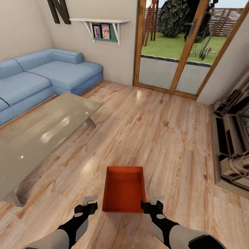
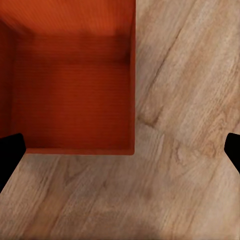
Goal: Move the two storage containers from the living room to the garage. In the garage, place one container on the floor and stack the other container on top of it (either order is fine).
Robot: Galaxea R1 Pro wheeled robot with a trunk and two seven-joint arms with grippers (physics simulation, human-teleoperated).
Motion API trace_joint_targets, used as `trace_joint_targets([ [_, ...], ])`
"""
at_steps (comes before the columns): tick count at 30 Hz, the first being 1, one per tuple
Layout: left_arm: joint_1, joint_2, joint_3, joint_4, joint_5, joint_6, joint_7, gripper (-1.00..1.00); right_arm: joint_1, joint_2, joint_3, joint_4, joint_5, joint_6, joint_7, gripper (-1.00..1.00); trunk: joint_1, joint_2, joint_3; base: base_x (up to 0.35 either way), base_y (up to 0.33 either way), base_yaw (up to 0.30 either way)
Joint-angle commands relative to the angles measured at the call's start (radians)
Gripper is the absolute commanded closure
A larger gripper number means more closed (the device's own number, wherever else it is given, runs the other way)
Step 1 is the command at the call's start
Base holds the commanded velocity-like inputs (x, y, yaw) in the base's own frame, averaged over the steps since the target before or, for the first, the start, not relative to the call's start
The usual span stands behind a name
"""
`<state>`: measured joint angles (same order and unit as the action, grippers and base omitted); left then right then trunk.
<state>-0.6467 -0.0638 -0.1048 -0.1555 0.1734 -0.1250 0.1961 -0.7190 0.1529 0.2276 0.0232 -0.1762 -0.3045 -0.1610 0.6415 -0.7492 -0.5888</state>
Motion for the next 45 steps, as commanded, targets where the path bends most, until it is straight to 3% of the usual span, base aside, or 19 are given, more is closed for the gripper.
trace_joint_targets([
  [1, -0.001, 0.001, -0.009, -0.004, 0.014, -0.005, 0.005, -1.00, -0.001, 0.001, 0.009, 0.003, -0.009, -0.005, -0.002, -1.00, 0.000, -0.001, -0.001, 0.000, 0.000, 0.000],
  [7, -0.001, 0.003, -0.007, -0.047, 0.030, -0.008, 0.013, -1.00, -0.002, 0.000, 0.009, 0.003, -0.010, 0.005, -0.002, -1.00, 0.000, -0.001, -0.001, 0.000, 0.000, 0.000],
  [10, -0.001, 0.000, -0.008, -0.058, 0.048, -0.002, 0.017, -1.00, -0.002, -0.001, 0.009, 0.002, -0.010, 0.048, -0.001, -1.00, 0.000, -0.001, -0.001, 0.000, 0.000, 0.000],
  [11, -0.001, -0.001, -0.008, -0.059, 0.051, -0.001, 0.017, -1.00, -0.002, -0.001, 0.009, 0.002, -0.010, 0.076, -0.001, -1.00, 0.000, -0.001, -0.001, 0.000, 0.000, 0.000],
  [12, -0.001, 0.001, -0.009, -0.059, 0.058, 0.003, 0.018, -1.00, -0.002, -0.001, 0.008, -0.007, -0.007, 0.201, 0.000, -1.00, 0.000, -0.001, -0.001, 0.000, 0.000, 0.000],
  [16, -0.001, 0.000, -0.009, -0.048, 0.064, 0.004, 0.019, -1.00, -0.003, -0.002, 0.006, -0.010, -0.007, 0.245, 0.001, -1.00, 0.000, -0.001, -0.001, 0.000, 0.000, 0.000],
  [26, -0.001, -0.003, -0.010, -0.005, 0.059, -0.003, 0.003, -1.00, -0.002, -0.001, 0.006, -0.014, -0.006, 0.165, 0.000, -1.00, 0.000, -0.001, -0.001, 0.000, 0.000, 0.000],
  [40, -0.001, -0.013, -0.004, -0.007, 0.064, -0.008, 0.018, -1.00, -0.002, -0.001, 0.006, -0.014, -0.005, 0.160, -0.002, -1.00, 0.000, -0.001, -0.001, 0.000, 0.000, 0.000],
  [45, -0.001, -0.013, -0.004, -0.009, 0.062, -0.008, 0.016, -1.00, -0.002, -0.001, 0.006, -0.014, -0.005, 0.159, -0.002, -1.00, 0.019, -0.036, -0.017, 0.000, 0.000, 0.000],
])
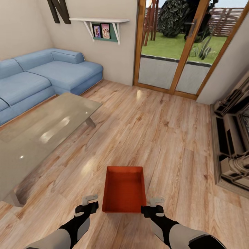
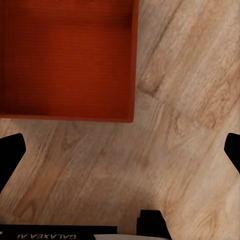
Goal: Move the two storage containers from the living room to the garage. In the garage, place one container on the floor and stack the other container on top of it (either order is fine).
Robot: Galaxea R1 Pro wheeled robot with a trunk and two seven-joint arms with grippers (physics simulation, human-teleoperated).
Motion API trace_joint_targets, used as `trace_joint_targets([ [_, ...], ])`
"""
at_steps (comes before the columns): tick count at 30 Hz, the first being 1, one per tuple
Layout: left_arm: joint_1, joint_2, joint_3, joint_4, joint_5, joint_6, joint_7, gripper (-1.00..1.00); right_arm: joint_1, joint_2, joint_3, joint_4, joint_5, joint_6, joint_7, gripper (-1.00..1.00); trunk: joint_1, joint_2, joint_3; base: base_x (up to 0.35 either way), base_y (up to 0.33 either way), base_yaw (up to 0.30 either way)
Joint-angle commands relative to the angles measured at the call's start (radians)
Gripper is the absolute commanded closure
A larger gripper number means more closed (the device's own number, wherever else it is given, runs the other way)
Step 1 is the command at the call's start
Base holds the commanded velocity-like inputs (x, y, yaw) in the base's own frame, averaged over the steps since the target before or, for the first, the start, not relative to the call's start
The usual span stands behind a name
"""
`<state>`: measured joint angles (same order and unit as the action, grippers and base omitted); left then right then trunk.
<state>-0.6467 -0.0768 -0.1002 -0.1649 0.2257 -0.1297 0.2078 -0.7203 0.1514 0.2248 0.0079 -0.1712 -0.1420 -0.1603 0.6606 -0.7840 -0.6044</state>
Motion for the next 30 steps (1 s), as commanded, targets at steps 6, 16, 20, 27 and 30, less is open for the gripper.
trace_joint_targets([
  [6, -0.001, 0.000, -0.010, -0.001, 0.008, -0.004, -0.002, -1.00, -0.001, 0.001, 0.008, 0.001, -0.010, -0.012, -0.003, -1.00, 0.023, -0.043, -0.020, 0.000, 0.000, 0.000],
  [16, -0.001, -0.021, -0.021, -0.003, -0.011, -0.003, -0.009, -1.00, -0.001, 0.005, 0.007, 0.013, -0.019, -0.044, -0.002, -1.00, 0.046, -0.085, -0.038, 0.000, 0.000, 0.000],
  [20, -0.001, -0.019, -0.020, -0.002, 0.000, -0.004, -0.012, -1.00, -0.002, 0.002, 0.006, 0.006, -0.018, -0.067, -0.002, -1.00, 0.054, -0.099, -0.045, 0.000, 0.000, 0.000],
  [27, -0.001, -0.023, -0.021, -0.001, 0.006, -0.005, -0.015, -1.00, -0.001, -0.007, 0.007, 0.003, -0.022, -0.106, -0.002, -1.00, 0.081, -0.148, -0.067, 0.000, 0.000, 0.000],
  [30, -0.001, -0.023, -0.021, -0.001, 0.006, -0.004, -0.016, -1.00, -0.001, -0.007, 0.007, 0.003, -0.021, -0.123, -0.002, -1.00, 0.092, -0.169, -0.076, 0.000, 0.000, 0.000],
])
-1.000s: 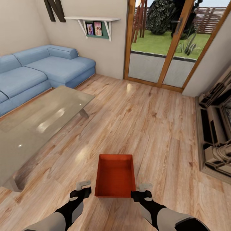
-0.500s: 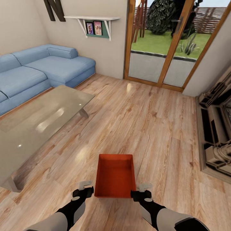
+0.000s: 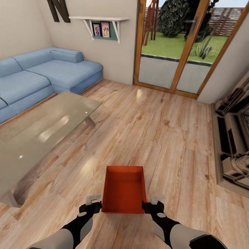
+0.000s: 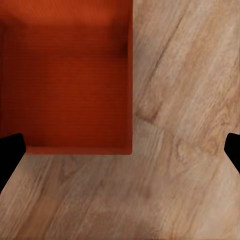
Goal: Move the two storage containers from the living room to the garage. In the garage, place one container on the floor and stack the other container on top of it (either order is fine).
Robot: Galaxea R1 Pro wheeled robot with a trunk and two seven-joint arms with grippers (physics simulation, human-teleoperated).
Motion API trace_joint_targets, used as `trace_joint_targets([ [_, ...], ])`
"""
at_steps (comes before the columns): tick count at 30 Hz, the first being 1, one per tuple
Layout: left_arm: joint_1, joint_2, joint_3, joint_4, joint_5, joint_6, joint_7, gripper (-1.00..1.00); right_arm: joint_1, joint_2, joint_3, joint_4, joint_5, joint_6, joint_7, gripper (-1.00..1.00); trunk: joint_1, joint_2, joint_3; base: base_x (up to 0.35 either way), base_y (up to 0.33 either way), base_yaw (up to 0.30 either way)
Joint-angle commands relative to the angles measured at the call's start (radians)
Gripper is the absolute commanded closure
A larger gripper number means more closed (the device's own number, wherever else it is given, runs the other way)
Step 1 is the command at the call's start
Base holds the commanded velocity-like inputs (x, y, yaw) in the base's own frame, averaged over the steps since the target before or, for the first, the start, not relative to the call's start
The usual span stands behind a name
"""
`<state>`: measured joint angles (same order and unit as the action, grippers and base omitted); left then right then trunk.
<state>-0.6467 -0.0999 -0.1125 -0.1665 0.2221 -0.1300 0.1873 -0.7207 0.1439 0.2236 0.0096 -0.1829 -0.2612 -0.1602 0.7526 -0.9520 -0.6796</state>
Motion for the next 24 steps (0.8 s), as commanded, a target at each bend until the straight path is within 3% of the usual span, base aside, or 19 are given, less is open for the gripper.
trace_joint_targets([
  [1, -0.001, 0.000, -0.009, 0.001, 0.009, -0.004, 0.005, -1.00, -0.001, 0.000, 0.009, 0.001, -0.009, -0.009, -0.002, -1.00, 0.004, -0.008, -0.004, 0.000, 0.000, 0.000],
  [24, -0.001, -0.001, -0.009, 0.001, 0.008, -0.005, 0.004, -1.00, -0.001, 0.000, 0.008, 0.001, -0.007, -0.024, -0.002, -1.00, 0.092, -0.169, -0.076, 0.000, 0.000, 0.000],
])
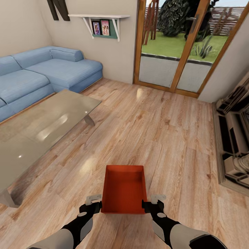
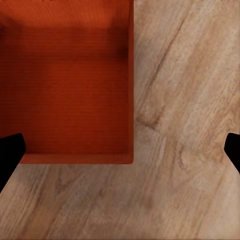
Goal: Move the two storage containers from the living room to the garage. In the garage, place one container on the floor and stack the other container on top of it (either order is fine).
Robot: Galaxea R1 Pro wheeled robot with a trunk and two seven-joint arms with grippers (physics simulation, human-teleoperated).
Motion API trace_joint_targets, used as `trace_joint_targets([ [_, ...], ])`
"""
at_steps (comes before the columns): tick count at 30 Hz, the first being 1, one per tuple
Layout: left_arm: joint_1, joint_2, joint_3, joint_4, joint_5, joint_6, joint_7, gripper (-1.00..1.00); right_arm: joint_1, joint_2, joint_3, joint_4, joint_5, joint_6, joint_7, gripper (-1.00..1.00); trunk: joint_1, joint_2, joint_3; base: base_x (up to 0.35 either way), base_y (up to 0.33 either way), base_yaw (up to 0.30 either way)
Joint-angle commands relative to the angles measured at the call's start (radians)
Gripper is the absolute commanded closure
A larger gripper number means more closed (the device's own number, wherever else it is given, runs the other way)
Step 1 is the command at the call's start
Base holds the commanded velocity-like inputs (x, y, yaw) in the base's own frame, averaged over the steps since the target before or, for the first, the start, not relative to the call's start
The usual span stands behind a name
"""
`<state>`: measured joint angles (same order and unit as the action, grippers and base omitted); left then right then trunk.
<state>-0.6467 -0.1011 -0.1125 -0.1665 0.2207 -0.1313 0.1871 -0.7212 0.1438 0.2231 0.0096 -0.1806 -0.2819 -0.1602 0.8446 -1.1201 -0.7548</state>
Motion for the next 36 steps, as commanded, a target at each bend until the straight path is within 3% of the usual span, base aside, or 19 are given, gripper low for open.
trace_joint_targets([
  [1, -0.001, 0.000, -0.009, 0.001, 0.009, -0.004, 0.005, -1.00, -0.001, 0.000, 0.009, 0.001, -0.010, -0.004, -0.002, -1.00, 0.004, -0.008, -0.004, 0.000, 0.000, 0.000],
  [36, -0.001, 0.000, -0.010, 0.001, 0.006, -0.004, 0.005, -1.00, 0.000, 0.001, 0.009, 0.001, -0.013, -0.011, -0.001, -1.00, 0.138, -0.253, -0.114, 0.000, 0.000, 0.000],
])
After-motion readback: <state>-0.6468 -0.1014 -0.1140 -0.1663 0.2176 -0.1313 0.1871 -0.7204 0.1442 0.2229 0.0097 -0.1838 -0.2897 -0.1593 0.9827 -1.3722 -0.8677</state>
